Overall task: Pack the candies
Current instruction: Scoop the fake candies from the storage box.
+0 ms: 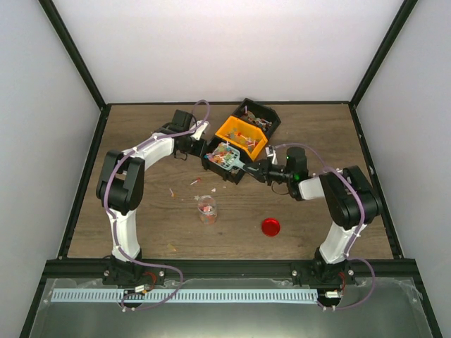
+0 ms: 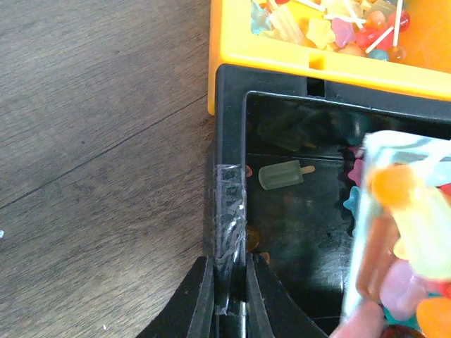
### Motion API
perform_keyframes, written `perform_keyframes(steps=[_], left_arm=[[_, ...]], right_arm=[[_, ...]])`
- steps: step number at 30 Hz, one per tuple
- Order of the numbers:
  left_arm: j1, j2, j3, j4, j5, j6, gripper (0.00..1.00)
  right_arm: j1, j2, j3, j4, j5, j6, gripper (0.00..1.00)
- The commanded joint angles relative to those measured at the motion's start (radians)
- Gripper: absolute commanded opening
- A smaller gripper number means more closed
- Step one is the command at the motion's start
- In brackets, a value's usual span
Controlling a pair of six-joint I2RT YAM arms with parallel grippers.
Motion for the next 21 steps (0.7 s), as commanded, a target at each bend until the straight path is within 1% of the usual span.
perform_keyframes(steps=[1, 11, 21], left_arm=[[0.002, 0.014, -0.024, -0.006, -0.04, -0.044, 0.04], [0.006, 0.007, -0.032, 0.001, -0.036, -0.047, 0.04], [0.01, 0.007, -0.04, 0.006, -0.031, -0.052, 0.04]], right_arm=[[0.0, -0.07, -0.012, -0.05, -0.146, -0.048, 0.01], [-0.018, -0.087, -0.021, -0.128, -0.135, -0.087, 0.01], [-0.095, -0.136, -0.059, -0.175, -0.157, -0.125, 0.01]])
